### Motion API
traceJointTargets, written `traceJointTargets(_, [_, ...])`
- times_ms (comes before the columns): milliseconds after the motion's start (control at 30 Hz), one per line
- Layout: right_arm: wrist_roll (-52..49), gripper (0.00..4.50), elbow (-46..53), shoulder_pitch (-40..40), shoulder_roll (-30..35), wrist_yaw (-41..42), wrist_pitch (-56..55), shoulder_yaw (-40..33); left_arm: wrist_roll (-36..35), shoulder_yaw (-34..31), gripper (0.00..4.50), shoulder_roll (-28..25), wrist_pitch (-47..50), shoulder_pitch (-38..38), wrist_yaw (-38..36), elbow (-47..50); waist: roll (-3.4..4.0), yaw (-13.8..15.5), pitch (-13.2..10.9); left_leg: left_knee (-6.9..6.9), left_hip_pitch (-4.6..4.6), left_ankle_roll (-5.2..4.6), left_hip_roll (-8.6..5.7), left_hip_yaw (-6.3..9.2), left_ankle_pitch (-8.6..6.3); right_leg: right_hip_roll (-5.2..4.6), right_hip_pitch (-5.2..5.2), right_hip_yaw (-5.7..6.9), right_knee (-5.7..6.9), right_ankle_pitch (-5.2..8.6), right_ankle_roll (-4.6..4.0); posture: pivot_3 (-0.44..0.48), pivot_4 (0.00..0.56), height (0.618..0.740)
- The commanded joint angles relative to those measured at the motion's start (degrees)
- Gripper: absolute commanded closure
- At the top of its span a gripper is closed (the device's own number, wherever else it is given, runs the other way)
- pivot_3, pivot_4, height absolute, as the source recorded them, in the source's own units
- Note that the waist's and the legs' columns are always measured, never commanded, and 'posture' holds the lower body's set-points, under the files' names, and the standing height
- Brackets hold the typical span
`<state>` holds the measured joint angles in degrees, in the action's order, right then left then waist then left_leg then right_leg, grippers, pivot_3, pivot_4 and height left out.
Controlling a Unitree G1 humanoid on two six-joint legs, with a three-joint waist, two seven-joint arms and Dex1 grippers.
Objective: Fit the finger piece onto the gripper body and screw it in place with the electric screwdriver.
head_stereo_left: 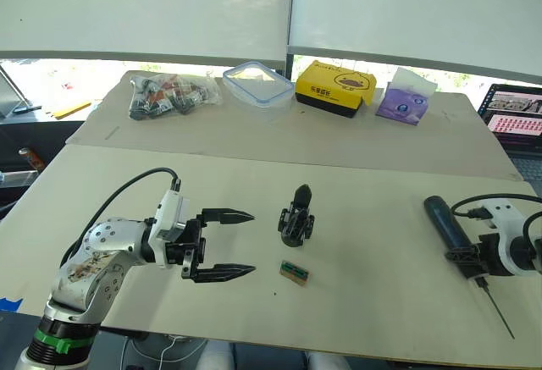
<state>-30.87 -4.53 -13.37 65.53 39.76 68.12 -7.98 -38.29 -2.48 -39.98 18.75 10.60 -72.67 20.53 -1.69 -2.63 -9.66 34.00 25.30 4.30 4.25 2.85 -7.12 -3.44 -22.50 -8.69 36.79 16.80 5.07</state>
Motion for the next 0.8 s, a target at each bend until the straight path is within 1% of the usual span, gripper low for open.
traceJointTargets(33, [-3.9, 2.57, 12.2, 1.9, 3.0, 3.1, 2.7, -6.7, -1.4, -0.7, 0.0, 0.1, -0.3, -0.7, 0.2, 2.3, 0.19, -0.1, -0.1, 0.0, 0.0, 0.0, 0.0, 0.0, 0.0, 0.0, -0.01, 0.0, 0.02, 0.0, 0.02, 0.0, 0.15, 0.74])
traceJointTargets(100, [-6.4, 2.58, 19.8, 3.7, 2.8, 3.2, 6.0, -8.4, -1.3, -0.5, 0.0, 0.1, -0.6, -1.8, -0.3, 2.4, 0.28, -0.3, -0.1, -0.04, -0.01, 0.0, 0.0, 0.0, 0.0, 0.02, -0.07, 0.0, 0.1, 0.0, 0.02, 0.0, 0.15, 0.74])
traceJointTargets(200, [-8.1, 2.58, 27.6, 5.4, 0.7, 1.7, 8.5, -9.3, -0.7, -0.2, 0.0, 0.4, -1.1, -2.5, -0.4, 2.1, 0.27, -0.3, -0.1, -0.07, -0.02, 0.0, 0.02, 0.04, 0.0, 0.05, -0.1, 0.01, 0.17, 0.01, 0.03, 0.0, 0.15, 0.74])
traceJointTargets(300, [-7.0, 2.58, 34.3, 7.2, -3.4, -1.8, 6.8, -6.2, -0.1, 0.3, 0.0, 1.0, -1.6, -2.4, 0.0, 1.5, 0.21, 0.0, -0.1, 0.03, 0.0, 0.0, 0.01, 0.04, 0.0, 0.04, -0.08, 0.0, 0.11, 0.02, 0.01, 0.0, 0.15, 0.74])
traceJointTargets(367, [-5.1, 2.58, 35.5, 8.4, -4.4, -2.9, 4.9, -3.9, 0.3, 0.6, 0.0, 1.3, -1.8, -2.4, 0.1, 1.5, 0.2, 0.2, -0.1, 0.05, 0.02, 0.01, 0.01, 0.02, 0.0, 0.02, -0.05, 0.0, 0.05, 0.02, 0.01, 0.0, 0.15, 0.74])
traceJointTargets(433, [-3.8, 2.58, 35.5, 9.0, -4.0, -2.6, 3.3, -1.7, 0.4, 0.7, 0.0, 1.3, -2.0, -2.5, 0.1, 1.5, 0.2, 0.3, -0.1, 0.06, 0.09, 0.01, 0.0, 0.02, 0.0, 0.0, -0.08, 0.0, 0.02, 0.01, 0.01, 0.0, 0.15, 0.74])
traceJointTargets(600, [-2.2, 2.58, 33.3, 7.9, -3.9, -1.6, 1.2, 2.3, 0.5, 0.6, 0.0, 0.8, -2.3, -3.1, 0.1, 1.9, 0.19, -0.1, -0.1, 0.06, 0.1, 0.0, 0.0, 0.04, 0.0, 0.02, -0.11, 0.02, 0.06, 0.0, 0.0, 0.0, 0.15, 0.74])
traceJointTargets(667, [-2.4, 1.55, 32.9, 7.3, -2.7, -0.1, 1.0, 3.1, 0.5, 0.5, 0.0, 0.8, -2.2, -3.4, 0.3, 2.1, 0.17, -0.1, -0.1, 0.06, 0.07, 0.0, 0.0, 0.03, 0.0, 0.02, -0.09, 0.01, 0.06, 0.0, -0.01, 0.0, 0.15, 0.74])
traceJointTargets(800, [-2.9, 0.25, 32.6, 5.4, 0.5, 2.6, 2.4, 4.4, 0.6, 0.5, 0.0, 0.7, -2.3, -4.0, 0.4, 2.3, 0.17, 0.0, -0.1, 0.07, 0.08, 0.0, 0.0, 0.03, 0.0, 0.01, -0.1, 0.01, 0.06, 0.0, -0.01, 0.0, 0.15, 0.74])
